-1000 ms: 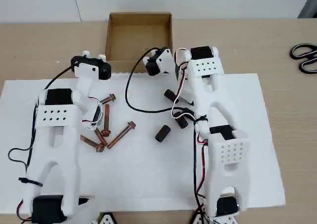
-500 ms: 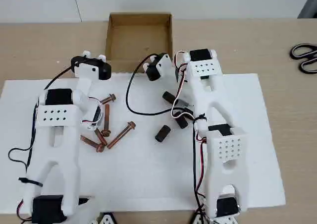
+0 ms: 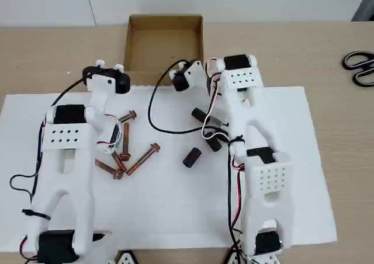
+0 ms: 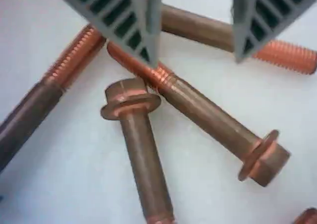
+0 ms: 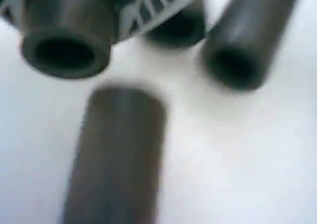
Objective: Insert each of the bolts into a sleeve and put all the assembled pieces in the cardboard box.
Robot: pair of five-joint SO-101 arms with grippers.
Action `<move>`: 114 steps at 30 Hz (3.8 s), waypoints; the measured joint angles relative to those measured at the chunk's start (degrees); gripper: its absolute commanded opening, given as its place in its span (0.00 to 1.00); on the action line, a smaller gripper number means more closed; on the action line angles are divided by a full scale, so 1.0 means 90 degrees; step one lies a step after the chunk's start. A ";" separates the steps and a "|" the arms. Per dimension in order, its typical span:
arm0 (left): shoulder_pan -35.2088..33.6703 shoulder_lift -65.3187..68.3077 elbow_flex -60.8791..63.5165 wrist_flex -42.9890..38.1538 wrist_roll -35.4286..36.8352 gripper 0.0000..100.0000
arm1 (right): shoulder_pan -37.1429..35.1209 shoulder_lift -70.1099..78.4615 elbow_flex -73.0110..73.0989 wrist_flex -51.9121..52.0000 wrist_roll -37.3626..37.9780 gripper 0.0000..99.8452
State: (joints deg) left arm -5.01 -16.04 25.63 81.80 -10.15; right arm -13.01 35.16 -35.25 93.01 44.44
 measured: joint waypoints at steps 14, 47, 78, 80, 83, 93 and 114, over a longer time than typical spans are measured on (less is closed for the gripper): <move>0.0127 0.1026 -0.1123 0.0254 0.0010 0.09 | 0.0742 -0.2139 0.1172 0.0342 -0.2042 0.00; 0.1612 0.3858 -0.3477 0.1875 -0.1436 0.13 | 0.2755 -0.4357 0.4327 0.0293 -0.2081 0.01; 0.1875 0.4884 -0.3487 0.1377 -0.1455 0.13 | 0.2755 -0.4357 0.4327 0.0225 -0.2081 0.01; 0.1875 0.4991 -0.3497 0.1338 -0.1465 0.11 | 0.2755 -0.4357 0.4327 0.0225 -0.2081 0.01; 0.1875 0.5158 -0.3507 0.1250 -0.1465 0.05 | 0.2755 -0.4357 0.4327 0.0225 -0.2081 0.01; 0.1895 0.5294 -0.3536 0.1211 -0.1436 0.01 | 0.2657 -0.4357 0.4327 0.0225 -0.2081 0.01; 0.2149 0.1817 -0.3526 0.1885 0.0361 0.01 | 0.1397 -0.8947 0.5958 0.0303 -0.2549 0.00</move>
State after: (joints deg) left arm 14.33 0.31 -6.11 98.77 -6.90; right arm -0.44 -45.36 18.37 95.74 21.49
